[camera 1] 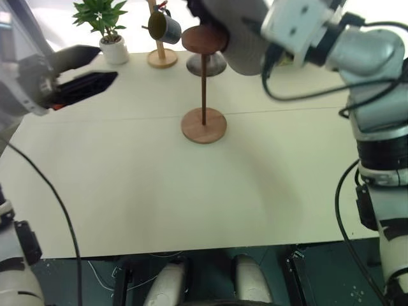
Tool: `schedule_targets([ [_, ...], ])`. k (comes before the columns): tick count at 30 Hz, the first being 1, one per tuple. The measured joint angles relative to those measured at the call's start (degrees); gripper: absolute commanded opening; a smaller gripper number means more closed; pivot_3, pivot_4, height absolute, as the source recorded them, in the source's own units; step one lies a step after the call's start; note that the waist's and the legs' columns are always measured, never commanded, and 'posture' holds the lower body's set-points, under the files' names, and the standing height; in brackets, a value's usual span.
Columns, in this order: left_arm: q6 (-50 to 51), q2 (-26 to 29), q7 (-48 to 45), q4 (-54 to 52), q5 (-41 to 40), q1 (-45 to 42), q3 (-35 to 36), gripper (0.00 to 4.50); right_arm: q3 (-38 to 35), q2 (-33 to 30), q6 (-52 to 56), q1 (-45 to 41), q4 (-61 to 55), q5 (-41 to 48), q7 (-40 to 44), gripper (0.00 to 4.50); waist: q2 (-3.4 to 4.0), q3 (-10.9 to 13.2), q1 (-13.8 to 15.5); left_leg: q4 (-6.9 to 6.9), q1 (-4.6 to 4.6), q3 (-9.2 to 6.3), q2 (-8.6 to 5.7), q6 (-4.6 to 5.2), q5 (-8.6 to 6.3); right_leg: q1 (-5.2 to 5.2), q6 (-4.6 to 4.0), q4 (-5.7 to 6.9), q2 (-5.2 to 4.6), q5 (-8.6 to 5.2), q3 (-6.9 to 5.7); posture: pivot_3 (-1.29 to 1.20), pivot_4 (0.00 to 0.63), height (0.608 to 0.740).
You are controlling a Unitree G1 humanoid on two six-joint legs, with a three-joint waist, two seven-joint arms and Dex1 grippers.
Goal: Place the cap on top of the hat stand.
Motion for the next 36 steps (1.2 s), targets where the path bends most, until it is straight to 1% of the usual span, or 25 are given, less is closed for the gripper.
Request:
schedule_targets([
  [3, -0.1, 1.1, 0.3, -0.1, -0.3, 0.4, 1.0, 4.5, 0.6, -2.1, -9.9, 4.0, 0.1, -5.1, -0.5, 0.04, 0.0, 0.0, 0.1, 0.05, 0.0, 0.01, -0.01, -0.05, 0.03, -0.02, -0.01, 0.03, 0.0, 0.0, 0.0, 0.0, 0.15, 0.74],
  [6, -0.1, 1.2, 0.5, -0.1, -0.5, 1.0, 1.0, 4.5, 0.6, -4.1, -19.5, 6.9, 0.6, -11.2, -3.7, 0.04, 0.0, 0.0, 0.1, 0.05, 0.01, 0.01, -0.01, -0.11, 0.06, -0.1, -0.01, 0.26, 0.0, 0.0, 0.01, 0.0, 0.15, 0.74],
  [8, -0.1, 1.2, 0.6, 0.0, -0.5, 1.3, 1.0, 4.5, 0.6, -4.6, -23.2, 9.2, 1.1, -14.2, -5.4, 0.04, -0.03, 0.0, 0.0, 0.07, 0.01, 0.09, 0.0, -0.11, 0.07, -0.1, -0.02, 0.68, -0.01, 0.01, 0.01, 0.0, 0.15, 0.74],
  [9, -0.2, 1.2, 0.6, 0.0, -0.5, 1.3, 1.0, 4.5, 0.6, -4.4, -24.1, 10.5, 1.4, -15.0, -6.0, 0.04, -0.03, 0.0, 0.0, 0.05, 0.01, 0.12, 0.01, -0.12, 0.07, -0.12, -0.02, 0.68, -0.01, 0.0, 0.01, 0.0, 0.15, 0.74],
  [11, -0.2, 1.2, 0.6, 0.0, -0.5, 1.3, 0.9, 4.5, 0.3, -3.3, -23.7, 12.7, 1.7, -15.3, -6.8, 0.04, -0.03, 0.0, 0.0, 0.03, 0.01, 0.16, 0.05, -0.14, 0.08, -0.14, -0.03, 0.7, 0.0, 0.0, 0.01, 0.0, 0.15, 0.74],
  [13, -0.3, 1.2, 0.5, 0.1, -0.5, 1.0, 0.5, 4.5, -0.4, -0.6, -21.6, 15.7, 1.7, -14.6, -8.0, 0.04, -0.04, 0.0, -0.1, 0.03, 0.01, 0.18, 0.08, -0.15, 0.09, -0.14, -0.03, 0.69, 0.01, 0.0, 0.01, 0.0, 0.15, 0.74],
  [17, -0.9, 1.3, 0.0, 1.6, -0.1, -0.5, -0.4, 4.5, -1.8, 7.9, -17.2, 20.8, 1.6, -12.7, -12.6, 0.04, -0.04, 0.0, -0.1, 0.03, 0.01, 0.19, 0.09, -0.16, 0.09, -0.14, -0.04, 0.7, 0.01, 0.01, 0.01, 0.0, 0.15, 0.74],
  [21, -1.9, 1.3, -1.2, 3.8, 0.8, -2.4, -2.9, 4.5, -1.5, 16.8, -14.8, 23.3, 1.6, -12.3, -17.4, 0.04, -0.04, 0.0, -0.2, 0.04, 0.01, 0.17, 0.08, -0.17, 0.1, -0.14, -0.05, 0.73, 0.02, 0.01, 0.01, 0.0, 0.15, 0.74],
  [23, -2.6, 1.2, -1.9, 4.7, 1.4, -3.7, -4.3, 4.5, 0.0, 19.0, -15.1, 24.3, 2.1, -14.0, -20.0, 0.04, -0.04, 0.0, -0.2, 0.05, 0.01, 0.15, 0.06, -0.17, 0.1, -0.15, -0.06, 0.75, 0.02, 0.02, 0.0, 0.0, 0.15, 0.74],
  [28, -3.9, 1.3, -3.6, 6.2, 2.6, -4.9, -6.1, 4.5, 1.2, 19.3, -18.9, 27.2, 5.5, -19.0, -25.7, 0.04, -0.05, 0.0, -0.1, 0.06, 0.03, 0.11, 0.04, -0.18, 0.11, -0.13, -0.07, 0.76, 0.02, 0.02, 0.0, 0.0, 0.15, 0.74],
  [31, -4.1, 1.3, -4.1, 7.2, 3.1, -5.6, -6.5, 4.5, 1.2, 18.3, -21.5, 29.5, 7.9, -21.6, -29.5, 0.04, -0.04, 0.0, -0.2, 0.06, 0.03, 0.12, 0.04, -0.19, 0.11, -0.15, -0.07, 0.76, 0.03, 0.02, 0.0, 0.0, 0.15, 0.74],
  [36, -4.3, 1.4, -4.9, 8.1, 3.8, -6.2, -6.5, 4.5, 1.1, 17.2, -22.9, 30.0, 8.5, -23.7, -31.8, 0.04, -0.05, 0.0, -1.2, 0.04, 0.03, 0.1, 0.06, -0.2, 0.12, -0.15, -0.06, 0.77, 0.04, 0.02, 0.0, 0.0, 0.15, 0.74],
])
